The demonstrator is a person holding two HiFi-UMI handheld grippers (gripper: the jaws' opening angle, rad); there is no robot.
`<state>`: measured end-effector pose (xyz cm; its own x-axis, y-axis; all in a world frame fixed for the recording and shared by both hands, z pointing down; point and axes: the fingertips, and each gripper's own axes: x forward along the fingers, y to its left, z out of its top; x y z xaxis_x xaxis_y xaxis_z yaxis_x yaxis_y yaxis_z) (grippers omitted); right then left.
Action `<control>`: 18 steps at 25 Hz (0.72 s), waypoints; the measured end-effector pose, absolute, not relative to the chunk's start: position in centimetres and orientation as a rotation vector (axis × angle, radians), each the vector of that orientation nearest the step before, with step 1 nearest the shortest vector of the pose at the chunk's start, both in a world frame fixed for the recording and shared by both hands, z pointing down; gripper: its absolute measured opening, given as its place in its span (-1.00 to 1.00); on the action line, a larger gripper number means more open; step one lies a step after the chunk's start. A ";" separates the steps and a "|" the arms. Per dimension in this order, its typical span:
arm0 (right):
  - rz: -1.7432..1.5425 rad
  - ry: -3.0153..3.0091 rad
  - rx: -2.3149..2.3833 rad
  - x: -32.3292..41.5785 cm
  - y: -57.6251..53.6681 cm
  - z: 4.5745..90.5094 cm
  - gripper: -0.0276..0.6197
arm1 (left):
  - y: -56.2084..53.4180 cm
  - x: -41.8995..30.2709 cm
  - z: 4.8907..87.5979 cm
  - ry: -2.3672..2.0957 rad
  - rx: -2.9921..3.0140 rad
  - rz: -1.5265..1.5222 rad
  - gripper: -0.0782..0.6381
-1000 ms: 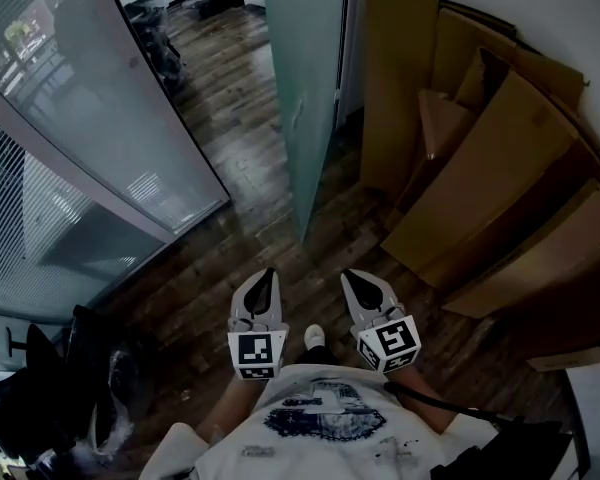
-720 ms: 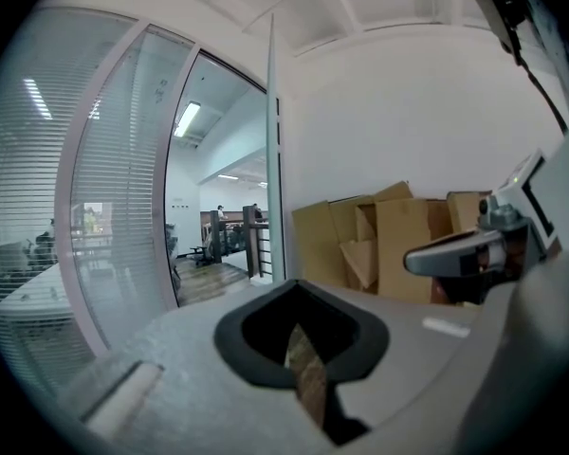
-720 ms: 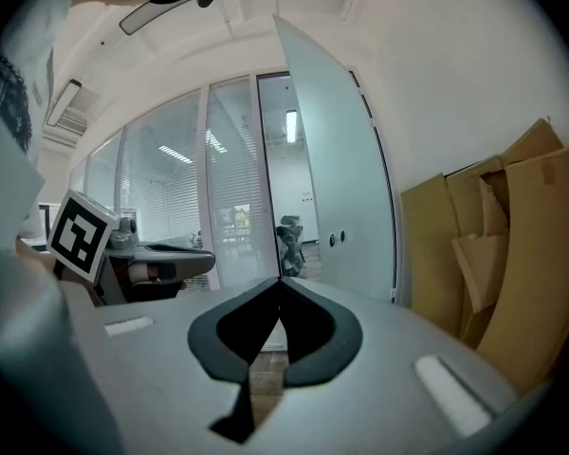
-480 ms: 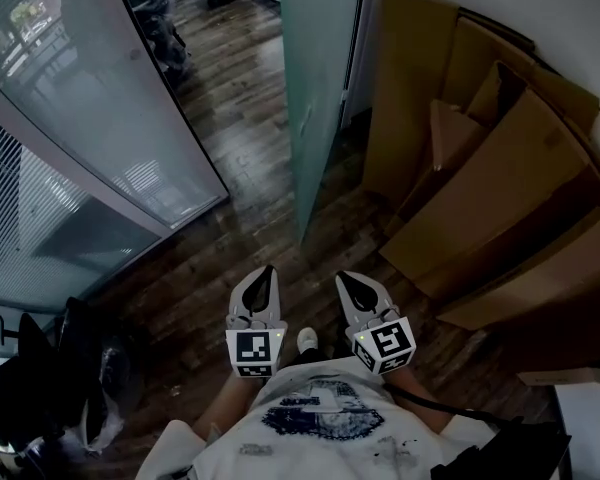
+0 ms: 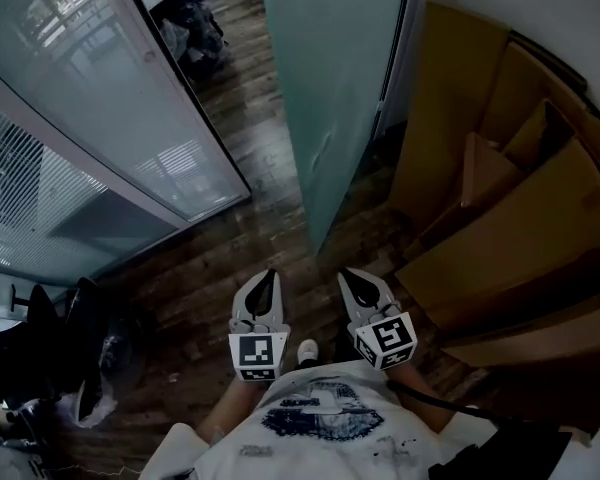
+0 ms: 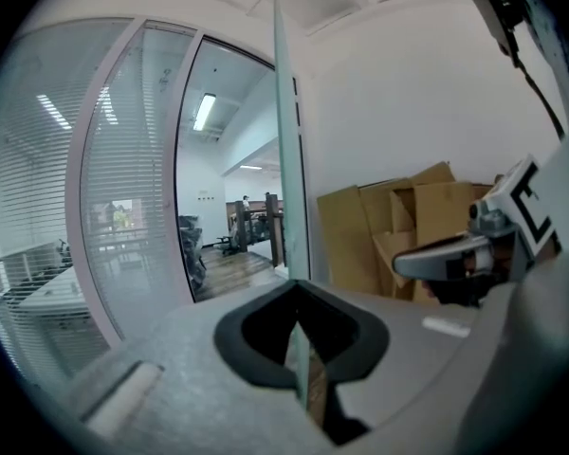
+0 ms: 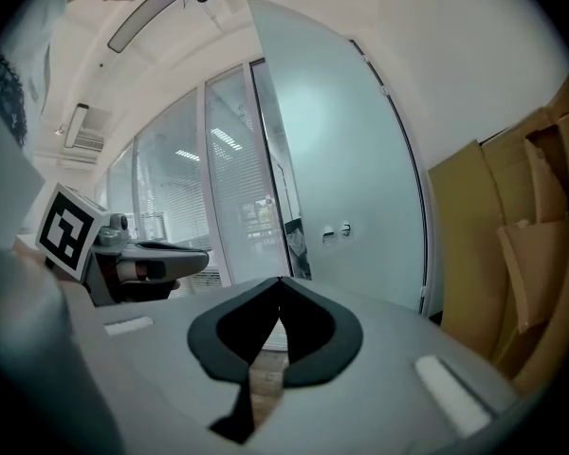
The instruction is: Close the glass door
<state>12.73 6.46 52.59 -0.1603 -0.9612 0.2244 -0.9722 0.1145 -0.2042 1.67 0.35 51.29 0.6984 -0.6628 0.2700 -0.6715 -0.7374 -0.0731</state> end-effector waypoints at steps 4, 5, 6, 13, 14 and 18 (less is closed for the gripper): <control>0.445 -2.381 1.933 16.5 2.9 52.2 -0.89 | -2.1 5.4 50.9 -1.194 2.845 0.449 -0.77; 0.446 -2.395 1.911 17.2 2.2 52.2 -0.89 | -2.5 6.2 50.8 -1.216 2.837 0.445 -0.77; 0.450 -2.411 1.888 17.8 1.7 52.3 -0.89 | -2.9 6.9 50.7 -1.240 2.826 0.442 -0.77; 0.472 -2.478 1.777 22.2 -1.2 53.1 -0.89 | -4.4 10.9 50.8 -1.369 2.753 0.466 -0.77; 0.472 -2.486 1.759 22.6 -1.6 53.2 -0.89 | -4.5 11.1 50.8 -1.392 2.739 0.471 -0.77; 0.461 -2.531 1.678 23.6 -3.1 53.5 -0.89 | -5.0 11.1 50.7 -1.499 2.675 0.484 -0.77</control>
<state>23.62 -3.11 53.50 -0.4012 -0.8887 0.2219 -0.9098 0.3586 -0.2089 11.07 -5.03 50.69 0.4851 -0.8261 0.2868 -0.8377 -0.5331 -0.1186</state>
